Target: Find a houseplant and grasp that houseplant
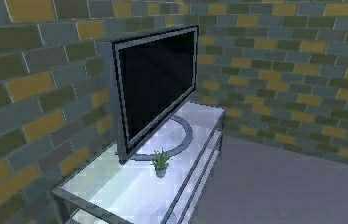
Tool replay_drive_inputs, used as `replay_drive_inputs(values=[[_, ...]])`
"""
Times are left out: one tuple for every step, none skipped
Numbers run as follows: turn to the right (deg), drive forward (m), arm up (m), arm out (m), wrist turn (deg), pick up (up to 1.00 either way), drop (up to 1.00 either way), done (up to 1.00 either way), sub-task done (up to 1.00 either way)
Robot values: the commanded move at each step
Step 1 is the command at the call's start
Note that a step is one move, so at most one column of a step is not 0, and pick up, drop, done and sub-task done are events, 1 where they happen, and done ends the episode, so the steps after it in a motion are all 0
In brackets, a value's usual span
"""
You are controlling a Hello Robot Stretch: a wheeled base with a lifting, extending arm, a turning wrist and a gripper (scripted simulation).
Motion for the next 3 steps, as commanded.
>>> replay_drive_inputs(values=[[9.0,0.0,0.0,0.0,0.0,0.0,0.0,0.0,0.0],[0.0,0.35,0.0,0.0,0.0,0.0,0.0,0.0,0.0],[-45.0,0.0,0.0,0.0,0.0,0.0,0.0,0.0,0.0]])
